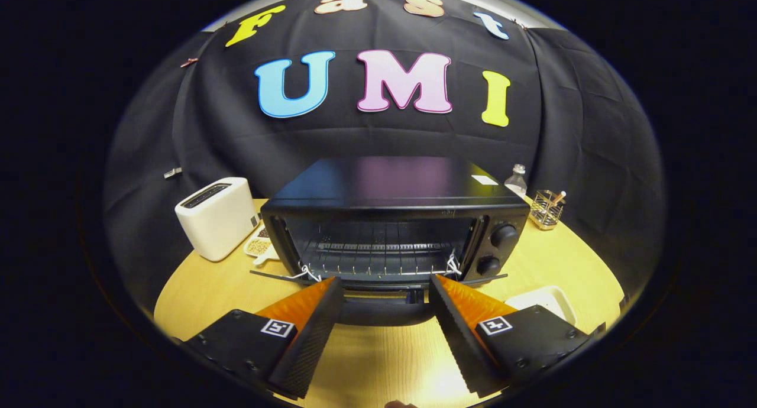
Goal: Open the toaster oven, put the food inside, and close the toaster oven door.
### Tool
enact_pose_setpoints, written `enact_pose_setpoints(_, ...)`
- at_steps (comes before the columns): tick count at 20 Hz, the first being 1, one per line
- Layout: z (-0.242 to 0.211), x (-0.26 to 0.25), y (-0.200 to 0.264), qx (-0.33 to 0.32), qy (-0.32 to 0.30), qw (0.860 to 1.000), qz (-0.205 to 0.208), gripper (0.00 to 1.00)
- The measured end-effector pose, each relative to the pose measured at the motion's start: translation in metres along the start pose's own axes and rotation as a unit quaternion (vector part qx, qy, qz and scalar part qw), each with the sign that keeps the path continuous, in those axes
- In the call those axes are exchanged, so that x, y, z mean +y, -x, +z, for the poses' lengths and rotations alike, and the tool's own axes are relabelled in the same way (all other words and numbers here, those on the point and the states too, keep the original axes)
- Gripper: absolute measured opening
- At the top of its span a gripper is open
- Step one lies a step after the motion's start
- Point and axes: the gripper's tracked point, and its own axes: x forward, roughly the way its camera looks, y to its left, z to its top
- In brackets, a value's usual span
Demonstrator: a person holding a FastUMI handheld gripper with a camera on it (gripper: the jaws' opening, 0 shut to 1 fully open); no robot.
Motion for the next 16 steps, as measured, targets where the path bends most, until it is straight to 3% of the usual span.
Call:
enact_pose_setpoints(4,-0.038,-0.001,0.012,0.033,0.003,0.999,0.002,0.97)
enact_pose_setpoints(9,-0.107,0.001,0.015,0.127,0.007,0.992,0.023,0.99)
enact_pose_setpoints(16,-0.102,-0.018,0.059,0.124,0.047,0.989,0.067,0.98)
